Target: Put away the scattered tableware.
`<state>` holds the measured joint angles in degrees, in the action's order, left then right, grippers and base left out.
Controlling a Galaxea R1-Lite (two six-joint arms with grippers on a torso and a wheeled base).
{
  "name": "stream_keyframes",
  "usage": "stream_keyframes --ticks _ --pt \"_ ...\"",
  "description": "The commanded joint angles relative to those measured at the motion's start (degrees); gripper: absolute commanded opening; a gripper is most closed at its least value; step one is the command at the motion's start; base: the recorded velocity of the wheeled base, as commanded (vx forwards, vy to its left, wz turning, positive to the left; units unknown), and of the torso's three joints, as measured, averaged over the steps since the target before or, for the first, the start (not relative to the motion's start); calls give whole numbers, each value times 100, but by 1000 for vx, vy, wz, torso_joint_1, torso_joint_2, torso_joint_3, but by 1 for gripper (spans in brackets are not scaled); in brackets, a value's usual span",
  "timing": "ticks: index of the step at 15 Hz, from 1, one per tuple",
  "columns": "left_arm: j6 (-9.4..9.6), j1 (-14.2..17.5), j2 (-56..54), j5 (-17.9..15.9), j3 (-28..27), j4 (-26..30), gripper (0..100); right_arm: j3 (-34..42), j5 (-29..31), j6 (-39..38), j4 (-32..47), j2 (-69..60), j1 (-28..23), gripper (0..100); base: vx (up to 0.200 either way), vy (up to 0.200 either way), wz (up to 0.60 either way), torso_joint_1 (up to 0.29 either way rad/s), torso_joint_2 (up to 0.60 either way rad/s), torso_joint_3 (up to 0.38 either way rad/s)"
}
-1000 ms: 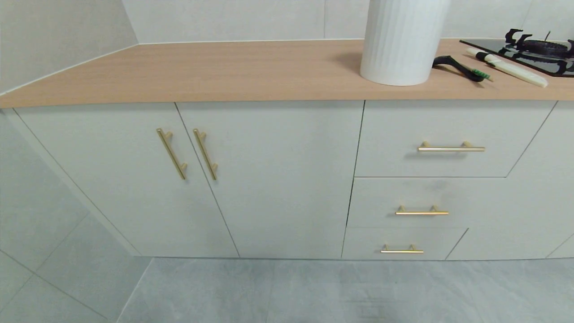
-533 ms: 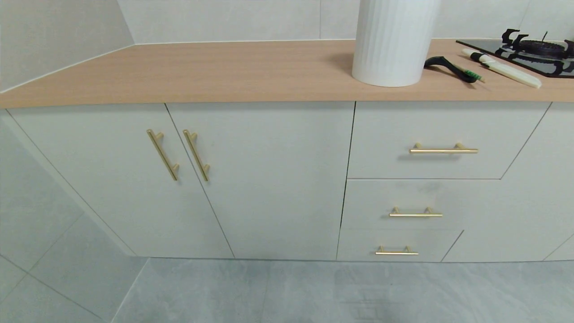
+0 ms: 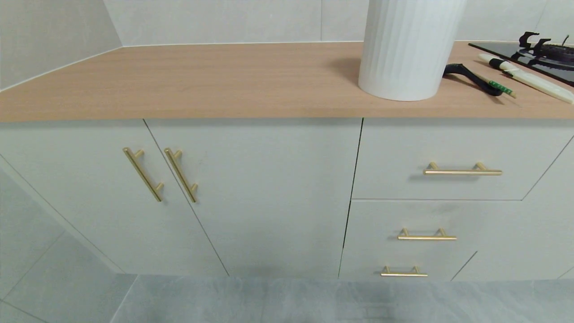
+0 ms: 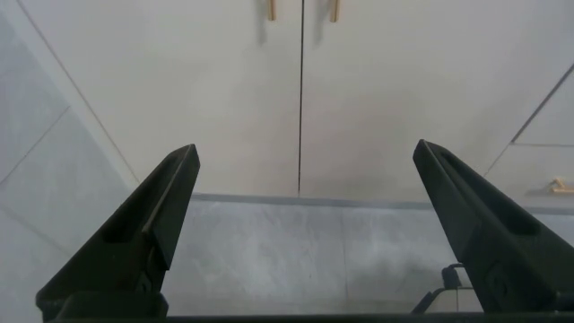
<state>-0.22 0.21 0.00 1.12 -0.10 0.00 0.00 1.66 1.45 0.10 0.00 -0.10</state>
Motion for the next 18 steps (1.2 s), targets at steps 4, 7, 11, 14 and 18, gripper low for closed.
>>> stream_keyframes --ticks 4,7,11,14,18 --pt "-4 6 9 2 1 0 100 0 -16 40 -1 18 1 100 0 0 0 0 0 0" --pt "-4 6 9 2 1 0 100 -53 10 40 -10 18 1 100 0 0 0 0 0 0" --pt "-4 6 9 2 1 0 100 -1362 -684 -110 192 2039 229 100 0 0 0 0 0 0" --pt "-4 6 9 2 1 0 100 -1538 -1027 -22 157 4421 757 100 0 0 0 0 0 0" --pt "-4 6 9 2 1 0 100 -2522 -983 -40 -186 6996 1205 100 0 0 0 0 0 0"
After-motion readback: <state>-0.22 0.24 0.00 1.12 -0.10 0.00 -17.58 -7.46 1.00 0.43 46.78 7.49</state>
